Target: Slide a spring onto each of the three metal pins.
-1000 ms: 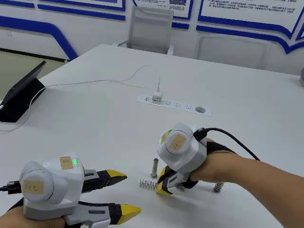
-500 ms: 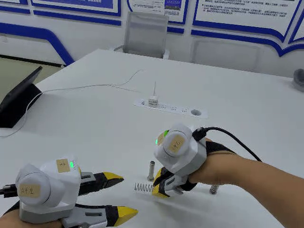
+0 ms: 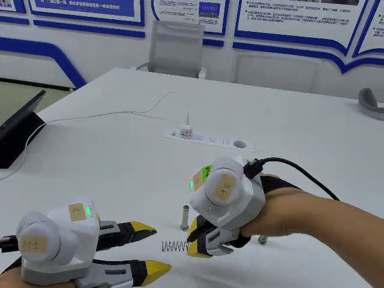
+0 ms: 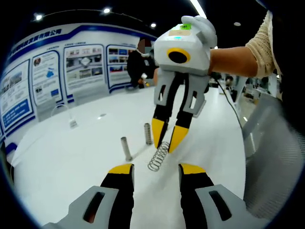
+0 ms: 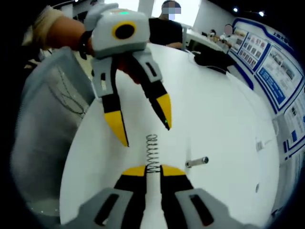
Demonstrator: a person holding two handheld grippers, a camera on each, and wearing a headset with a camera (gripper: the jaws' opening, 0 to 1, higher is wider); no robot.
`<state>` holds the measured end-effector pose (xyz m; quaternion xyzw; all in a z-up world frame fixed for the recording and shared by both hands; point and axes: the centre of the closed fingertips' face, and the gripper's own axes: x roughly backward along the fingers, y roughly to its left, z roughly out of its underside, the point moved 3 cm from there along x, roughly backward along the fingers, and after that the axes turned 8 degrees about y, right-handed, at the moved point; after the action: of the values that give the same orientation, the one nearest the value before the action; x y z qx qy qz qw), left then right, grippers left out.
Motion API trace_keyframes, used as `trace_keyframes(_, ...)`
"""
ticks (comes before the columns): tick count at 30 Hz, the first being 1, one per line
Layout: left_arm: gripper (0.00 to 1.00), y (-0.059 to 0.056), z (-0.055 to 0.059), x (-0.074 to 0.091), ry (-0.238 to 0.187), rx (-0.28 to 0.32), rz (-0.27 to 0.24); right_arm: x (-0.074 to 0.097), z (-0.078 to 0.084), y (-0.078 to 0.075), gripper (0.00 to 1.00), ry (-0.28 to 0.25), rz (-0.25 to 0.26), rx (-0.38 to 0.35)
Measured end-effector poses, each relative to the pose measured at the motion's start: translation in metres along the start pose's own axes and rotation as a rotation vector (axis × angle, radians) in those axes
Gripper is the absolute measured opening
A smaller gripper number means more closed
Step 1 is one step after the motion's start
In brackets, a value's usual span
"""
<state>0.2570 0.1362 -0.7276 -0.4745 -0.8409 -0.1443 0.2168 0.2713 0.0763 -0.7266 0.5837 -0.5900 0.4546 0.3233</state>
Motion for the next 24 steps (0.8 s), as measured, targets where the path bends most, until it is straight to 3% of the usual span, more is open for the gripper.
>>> trace_keyframes(13, 0.16, -0.009, -0.002, 0.002, 0.005, -0.036, 0.024, 0.008, -0.012, 0.009, 0.12, -0.007, -0.003, 0.076)
trace_keyframes(24, 0.12, -0.013, -0.001, 0.002, 0.015, -0.047, 0.037, 0.018, -0.017, 0.014, 0.12, -0.014, -0.006, 0.1)
